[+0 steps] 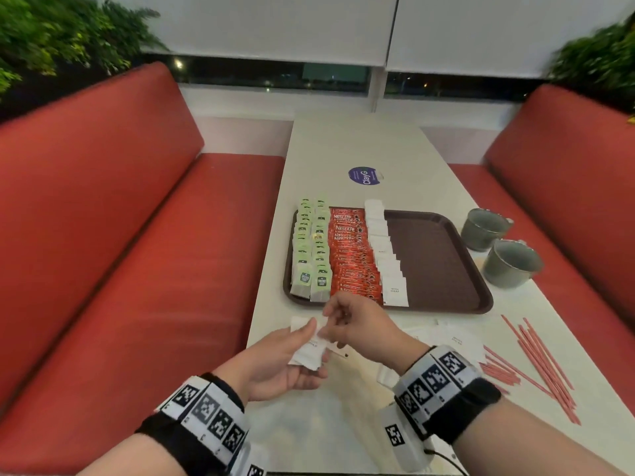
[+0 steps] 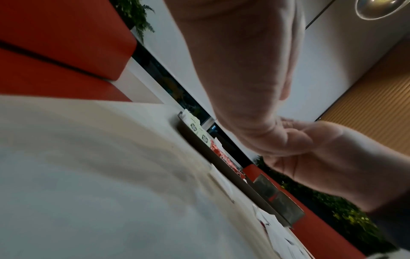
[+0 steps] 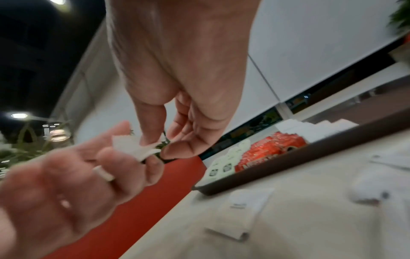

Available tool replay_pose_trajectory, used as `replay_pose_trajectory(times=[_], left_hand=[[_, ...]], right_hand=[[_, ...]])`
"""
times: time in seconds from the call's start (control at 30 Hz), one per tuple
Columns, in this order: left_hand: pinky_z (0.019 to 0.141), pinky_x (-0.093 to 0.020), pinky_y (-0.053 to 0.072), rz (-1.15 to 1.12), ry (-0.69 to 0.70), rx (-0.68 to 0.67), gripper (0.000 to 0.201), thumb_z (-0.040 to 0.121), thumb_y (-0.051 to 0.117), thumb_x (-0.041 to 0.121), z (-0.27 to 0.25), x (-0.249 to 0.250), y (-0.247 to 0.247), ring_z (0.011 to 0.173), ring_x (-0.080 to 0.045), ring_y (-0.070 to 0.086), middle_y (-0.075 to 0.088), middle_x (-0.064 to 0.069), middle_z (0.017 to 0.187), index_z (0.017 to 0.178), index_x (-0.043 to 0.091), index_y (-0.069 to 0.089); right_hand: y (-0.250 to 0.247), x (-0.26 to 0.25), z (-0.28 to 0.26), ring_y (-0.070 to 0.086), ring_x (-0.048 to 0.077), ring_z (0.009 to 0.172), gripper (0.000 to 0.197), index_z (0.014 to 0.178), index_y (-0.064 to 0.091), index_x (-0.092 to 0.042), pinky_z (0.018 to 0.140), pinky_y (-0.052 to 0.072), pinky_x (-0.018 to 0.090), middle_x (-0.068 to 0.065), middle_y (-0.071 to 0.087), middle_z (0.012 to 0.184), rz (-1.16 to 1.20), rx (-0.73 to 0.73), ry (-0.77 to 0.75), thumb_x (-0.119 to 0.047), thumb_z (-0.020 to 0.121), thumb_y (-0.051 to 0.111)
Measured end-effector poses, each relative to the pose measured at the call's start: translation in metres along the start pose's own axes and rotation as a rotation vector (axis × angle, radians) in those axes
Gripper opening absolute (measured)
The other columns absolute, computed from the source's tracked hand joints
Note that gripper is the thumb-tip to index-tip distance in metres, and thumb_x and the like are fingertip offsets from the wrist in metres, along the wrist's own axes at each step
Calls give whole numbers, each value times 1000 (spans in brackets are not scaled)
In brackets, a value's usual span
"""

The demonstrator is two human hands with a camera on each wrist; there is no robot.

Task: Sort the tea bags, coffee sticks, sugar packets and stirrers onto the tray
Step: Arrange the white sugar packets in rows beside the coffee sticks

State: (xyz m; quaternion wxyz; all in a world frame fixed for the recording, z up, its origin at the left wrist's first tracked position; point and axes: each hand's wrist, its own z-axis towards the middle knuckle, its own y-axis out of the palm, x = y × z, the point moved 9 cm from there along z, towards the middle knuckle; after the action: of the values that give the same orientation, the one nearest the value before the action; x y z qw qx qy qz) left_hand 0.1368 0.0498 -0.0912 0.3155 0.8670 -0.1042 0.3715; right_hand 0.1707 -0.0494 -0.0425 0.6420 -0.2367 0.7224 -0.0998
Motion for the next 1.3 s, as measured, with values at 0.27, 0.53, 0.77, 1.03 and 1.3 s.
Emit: replay_pose_trajectory(times=[0.27, 0.53, 0.77, 1.03, 1.3], left_hand=[[51, -26, 50, -66, 73, 166, 33, 93, 53, 29, -4, 1, -38, 56, -17, 55, 56, -7, 71, 114, 3, 55], [54, -27, 51, -2, 76, 353, 22, 97, 53, 25, 1, -2, -57, 57, -19, 58, 55, -7, 71, 101, 4, 57], [61, -27, 55, 75, 164, 387, 24, 94, 56, 27, 16, 4, -47, 64, -19, 58, 52, -8, 79, 101, 5, 54], [79, -36, 56, 146, 80, 29, 36, 84, 68, 17, 34, -9, 30, 86, -24, 66, 69, -15, 99, 116, 3, 61], [62, -34, 59, 68, 23, 266, 19, 90, 57, 4, 48, -15, 42, 68, -28, 65, 65, -15, 78, 108, -2, 59]], right_hand=[[-14, 51, 12, 56, 16, 93, 29, 107, 57, -19, 71, 40, 24, -2, 61, 106, -715, 61, 298, -41, 88, 60], [-2, 64, 18, 57, 20, 108, 55, 126, 50, -17, 88, 50, 31, 2, 55, 122, -767, -40, 396, -36, 79, 72], [-4, 49, -1, 51, 17, 87, 8, 97, 60, -14, 66, 37, 23, 1, 56, 93, -358, -1, 214, -14, 93, 53], [-20, 38, -27, 54, 3, 59, 26, 72, 55, -29, 60, 45, 16, -9, 57, 66, -47, -40, 107, -10, 90, 57], [-129, 93, -51, 55, 12, 89, 15, 103, 64, -21, 78, 44, 24, -6, 61, 97, -337, 244, 179, -19, 89, 60]])
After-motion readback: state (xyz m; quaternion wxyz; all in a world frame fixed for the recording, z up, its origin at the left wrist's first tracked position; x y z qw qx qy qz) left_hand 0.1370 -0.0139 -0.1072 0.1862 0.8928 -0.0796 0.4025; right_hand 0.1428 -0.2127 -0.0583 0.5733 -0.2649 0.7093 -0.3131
